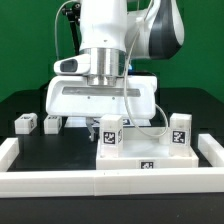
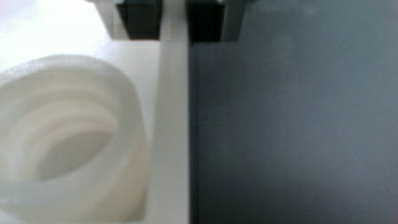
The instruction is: Assemble square table
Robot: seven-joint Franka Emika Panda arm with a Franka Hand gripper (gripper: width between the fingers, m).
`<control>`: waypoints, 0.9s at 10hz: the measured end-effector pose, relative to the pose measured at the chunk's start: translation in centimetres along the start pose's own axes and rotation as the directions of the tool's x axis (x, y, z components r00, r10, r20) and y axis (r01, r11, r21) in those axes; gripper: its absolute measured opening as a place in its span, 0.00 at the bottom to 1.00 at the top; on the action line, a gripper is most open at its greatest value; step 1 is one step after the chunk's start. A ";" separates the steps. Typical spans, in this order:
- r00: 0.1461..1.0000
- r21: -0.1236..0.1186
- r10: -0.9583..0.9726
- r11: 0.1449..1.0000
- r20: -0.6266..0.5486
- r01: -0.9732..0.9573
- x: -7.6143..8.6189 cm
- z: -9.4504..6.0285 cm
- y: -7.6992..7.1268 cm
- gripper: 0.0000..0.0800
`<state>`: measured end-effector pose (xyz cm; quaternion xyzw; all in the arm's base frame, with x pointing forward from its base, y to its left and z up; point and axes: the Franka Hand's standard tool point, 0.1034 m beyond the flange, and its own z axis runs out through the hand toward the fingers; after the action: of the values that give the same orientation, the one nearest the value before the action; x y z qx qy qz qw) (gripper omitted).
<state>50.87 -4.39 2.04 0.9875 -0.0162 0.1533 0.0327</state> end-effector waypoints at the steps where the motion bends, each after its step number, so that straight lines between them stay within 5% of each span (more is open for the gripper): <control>1: 1.000 0.000 0.000 1.000 0.000 0.000 0.0 0.0 0.0 0.07; 6: 0.959 -0.007 -0.282 0.959 -0.010 0.282 0.8 0.5 3.9 0.08; 9: 0.923 -0.001 -0.384 0.923 -0.016 0.384 1.0 0.5 3.7 0.08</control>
Offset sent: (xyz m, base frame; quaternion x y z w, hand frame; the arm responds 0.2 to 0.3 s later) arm 0.0015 -0.0267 -0.0001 -0.0040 0.0225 -0.1053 0.9942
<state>51.84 -8.13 2.07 0.9703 0.1780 0.1519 0.0613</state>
